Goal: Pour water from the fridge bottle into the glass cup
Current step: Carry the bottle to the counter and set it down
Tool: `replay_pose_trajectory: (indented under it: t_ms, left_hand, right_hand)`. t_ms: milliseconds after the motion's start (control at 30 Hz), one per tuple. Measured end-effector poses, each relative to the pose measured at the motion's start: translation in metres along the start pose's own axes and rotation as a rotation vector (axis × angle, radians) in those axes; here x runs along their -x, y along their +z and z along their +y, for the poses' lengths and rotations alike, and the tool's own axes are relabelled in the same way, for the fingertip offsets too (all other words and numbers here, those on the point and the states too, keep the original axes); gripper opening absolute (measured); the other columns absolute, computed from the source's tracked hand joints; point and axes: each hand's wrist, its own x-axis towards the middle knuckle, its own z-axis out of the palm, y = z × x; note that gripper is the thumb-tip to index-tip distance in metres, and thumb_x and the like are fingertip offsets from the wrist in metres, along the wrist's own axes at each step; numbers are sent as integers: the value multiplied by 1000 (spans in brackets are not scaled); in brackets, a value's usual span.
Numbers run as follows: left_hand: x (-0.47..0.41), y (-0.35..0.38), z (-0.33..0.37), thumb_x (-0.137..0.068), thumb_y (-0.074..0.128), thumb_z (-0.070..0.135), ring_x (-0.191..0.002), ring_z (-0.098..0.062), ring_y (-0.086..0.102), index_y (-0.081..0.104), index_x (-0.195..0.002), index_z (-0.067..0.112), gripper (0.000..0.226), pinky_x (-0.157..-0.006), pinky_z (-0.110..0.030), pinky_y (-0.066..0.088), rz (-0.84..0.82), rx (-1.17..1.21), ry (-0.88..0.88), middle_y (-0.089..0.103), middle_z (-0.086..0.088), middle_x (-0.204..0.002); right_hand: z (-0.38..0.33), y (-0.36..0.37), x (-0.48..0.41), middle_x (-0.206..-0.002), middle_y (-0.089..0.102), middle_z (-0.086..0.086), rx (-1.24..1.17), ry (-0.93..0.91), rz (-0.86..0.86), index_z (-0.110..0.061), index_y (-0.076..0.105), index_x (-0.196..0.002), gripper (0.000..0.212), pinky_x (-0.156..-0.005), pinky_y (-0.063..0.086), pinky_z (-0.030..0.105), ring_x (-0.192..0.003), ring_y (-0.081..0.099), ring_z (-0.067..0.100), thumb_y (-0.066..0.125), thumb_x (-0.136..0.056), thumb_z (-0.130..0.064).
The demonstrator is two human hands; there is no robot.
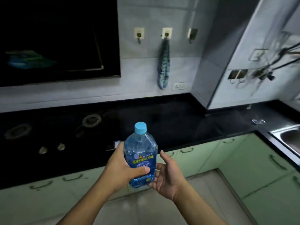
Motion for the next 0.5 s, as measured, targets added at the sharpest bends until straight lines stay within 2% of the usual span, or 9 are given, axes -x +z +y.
replay_pose_trajectory:
  t_ms: [100, 267, 400, 500]
  left_hand:
    - [-40, 19, 2, -49, 98, 32, -100, -18, 75, 53, -122, 30, 87, -88, -48, 61, -78, -14, 16, 73, 0, -114]
    - [-113, 65, 6, -50, 98, 30, -99, -15, 74, 54, -120, 31, 82, -84, -38, 61, -113, -34, 27, 74, 5, -111]
    - [-157, 95, 8, -56, 99, 20, -101, -11, 73, 54, -121, 32, 80, -84, -35, 61, -103, -56, 6, 73, 10, -112]
    - [-201, 120, 14, -55, 99, 22, -103, -12, 73, 56, -121, 34, 80, -85, -37, 61, -53, -52, -25, 74, 8, -113]
  right_hand:
    - [-27, -18, -17, -102, 73, 24, -43, -41, 25, 5, 71, -108, 66, -106, 45, 52, -83, 71, 35, 51, -93, -56]
    - [-81, -62, -61, -98, 74, 23, -55, -59, 43, 3, 78, -92, 65, -99, 49, 48, -82, 71, 33, 50, -92, -56]
    - [-123, -86, -95, -114, 71, 24, -21, -34, 27, 3, 73, -111, 68, -104, 49, 49, -105, 67, 37, 51, -92, -58]
    - [-174, -107, -131, -116, 71, 22, 16, -15, 5, 3, 69, -117, 70, -107, 47, 52, -115, 65, 39, 50, -92, -60]
